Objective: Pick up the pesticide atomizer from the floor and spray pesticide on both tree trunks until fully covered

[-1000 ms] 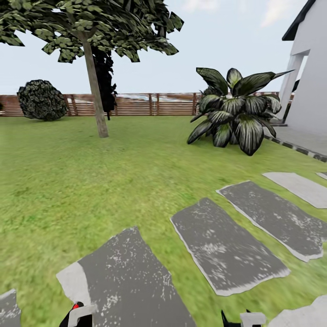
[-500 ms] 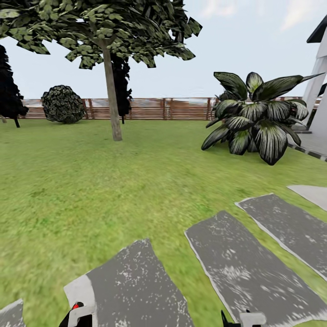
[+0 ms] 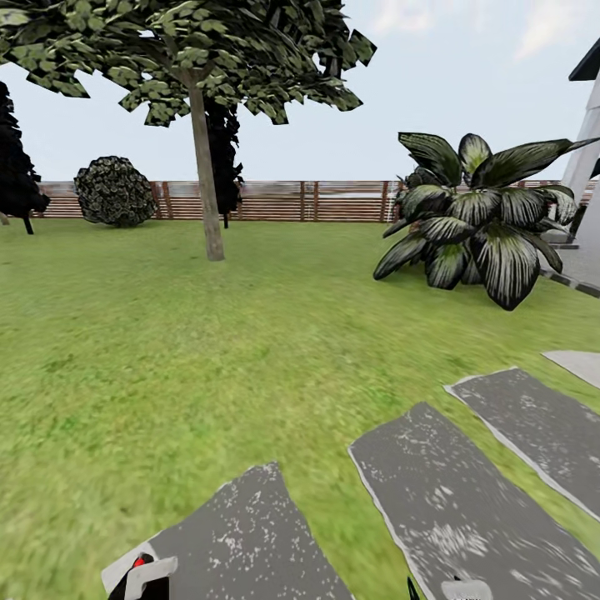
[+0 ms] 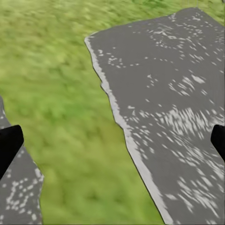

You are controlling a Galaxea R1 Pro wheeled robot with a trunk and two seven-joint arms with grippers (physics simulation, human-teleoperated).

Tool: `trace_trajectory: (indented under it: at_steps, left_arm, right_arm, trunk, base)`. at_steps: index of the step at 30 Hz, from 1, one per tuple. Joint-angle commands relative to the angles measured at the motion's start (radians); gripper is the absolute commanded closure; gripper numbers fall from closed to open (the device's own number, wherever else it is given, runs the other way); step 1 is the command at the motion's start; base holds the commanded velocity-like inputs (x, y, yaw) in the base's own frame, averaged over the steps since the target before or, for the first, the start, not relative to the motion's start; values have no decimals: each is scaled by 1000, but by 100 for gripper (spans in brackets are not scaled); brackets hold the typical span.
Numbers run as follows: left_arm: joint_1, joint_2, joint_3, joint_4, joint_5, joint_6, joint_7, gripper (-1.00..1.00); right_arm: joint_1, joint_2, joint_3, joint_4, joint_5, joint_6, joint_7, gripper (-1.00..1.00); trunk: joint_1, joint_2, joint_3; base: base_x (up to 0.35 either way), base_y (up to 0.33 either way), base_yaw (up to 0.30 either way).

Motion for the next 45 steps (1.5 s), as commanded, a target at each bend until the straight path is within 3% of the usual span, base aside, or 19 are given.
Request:
trace_trajectory:
  at_steps: [1, 45]
  left_arm:
    - [0, 0, 0, 0, 0, 0, 0, 100]
    - [0, 1, 2, 0, 1, 0, 2, 100]
  right_arm:
    - [0, 0, 0, -1, 0, 0, 0, -100]
    - [0, 2, 0, 3, 1, 1, 0, -100]
  trunk:
    - [0, 0, 0]
    - [0, 0, -45]
  base:
    - [330, 77, 0]
    - [330, 77, 145]
